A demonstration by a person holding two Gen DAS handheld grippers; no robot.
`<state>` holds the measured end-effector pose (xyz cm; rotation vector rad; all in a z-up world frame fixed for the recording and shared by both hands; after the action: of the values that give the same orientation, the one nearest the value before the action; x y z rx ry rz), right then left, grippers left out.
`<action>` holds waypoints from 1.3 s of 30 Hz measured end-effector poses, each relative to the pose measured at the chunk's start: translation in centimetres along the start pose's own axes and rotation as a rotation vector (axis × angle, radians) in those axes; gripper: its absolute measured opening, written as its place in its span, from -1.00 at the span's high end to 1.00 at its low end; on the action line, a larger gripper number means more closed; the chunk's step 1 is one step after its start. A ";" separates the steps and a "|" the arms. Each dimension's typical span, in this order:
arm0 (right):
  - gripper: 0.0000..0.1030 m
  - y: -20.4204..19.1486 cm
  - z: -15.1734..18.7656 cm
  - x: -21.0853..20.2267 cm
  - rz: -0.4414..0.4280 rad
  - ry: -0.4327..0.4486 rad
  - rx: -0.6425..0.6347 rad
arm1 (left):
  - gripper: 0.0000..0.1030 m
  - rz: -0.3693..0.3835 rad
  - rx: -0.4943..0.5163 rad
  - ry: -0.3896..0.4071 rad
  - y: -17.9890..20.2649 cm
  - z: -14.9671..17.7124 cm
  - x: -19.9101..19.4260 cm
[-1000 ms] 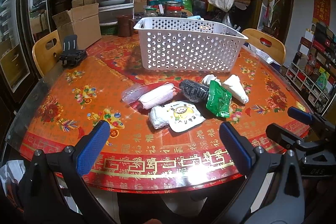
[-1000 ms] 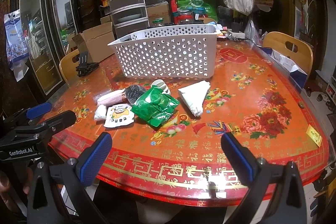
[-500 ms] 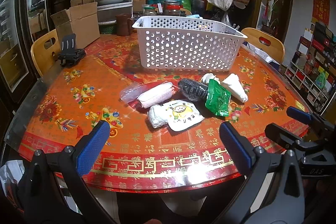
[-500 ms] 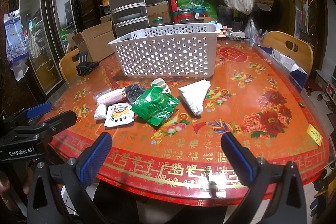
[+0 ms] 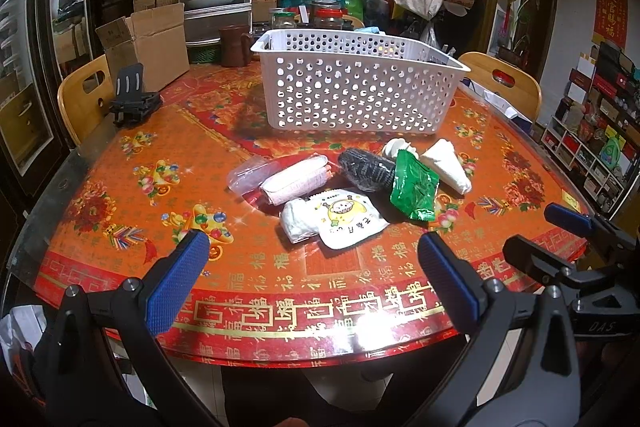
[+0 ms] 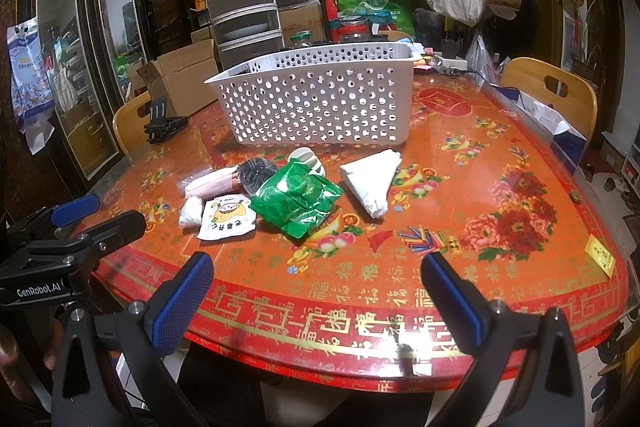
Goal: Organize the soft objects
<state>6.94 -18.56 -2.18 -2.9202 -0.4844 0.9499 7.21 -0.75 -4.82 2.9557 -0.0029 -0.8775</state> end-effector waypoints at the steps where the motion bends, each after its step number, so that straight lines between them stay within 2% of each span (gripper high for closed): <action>1: -1.00 -0.1 0.1 0.0 0.000 0.000 0.000 | -1.00 0.000 0.000 0.000 0.0 0.0 0.0; 10: -1.00 0.0 0.3 0.2 -0.004 -0.009 0.003 | -1.00 -0.002 -0.003 -0.007 0.1 0.5 0.4; 19: -1.00 0.7 0.4 1.6 -0.038 -0.012 0.048 | -1.00 -0.008 -0.029 -0.026 -1.6 1.2 3.1; 22: -1.00 1.7 -0.3 2.2 -0.027 0.025 0.059 | -1.00 0.034 -0.059 -0.049 -2.4 1.3 4.5; 25: -1.00 2.4 -0.6 3.4 -0.046 -0.010 0.080 | -1.00 0.051 -0.053 -0.093 -2.8 1.8 6.2; 27: -1.00 3.3 -0.8 4.3 -0.002 -0.031 0.086 | -1.00 0.044 -0.049 -0.102 -3.1 1.9 7.0; 28: -1.00 3.8 -0.8 4.9 0.020 -0.053 0.085 | -1.00 0.069 -0.061 -0.110 -3.0 1.9 7.4; 30: -1.00 4.2 -0.8 5.9 0.015 -0.081 0.093 | -1.00 0.097 -0.079 -0.124 -2.9 1.9 8.4; 36: -1.00 5.0 -1.8 8.3 0.028 -0.100 0.054 | -1.00 0.098 -0.053 -0.147 -2.8 1.6 10.8; 39: -0.94 5.5 -2.5 9.3 0.034 -0.111 0.040 | -1.00 0.102 -0.041 -0.155 -2.6 1.5 11.6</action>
<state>17.06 -20.78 -6.18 -2.8607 -0.4161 1.1169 16.13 1.56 -12.55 2.8134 -0.1398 -1.0758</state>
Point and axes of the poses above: each gripper's, at about its wrist camera, not at the fingertips, and x roughly the way its jaws point, y to its right, z to its underside, the point moved 10 cm from there along x, roughly the way its jaws point, and after that the axes turned 5 degrees about y, right-handed, at the moved point
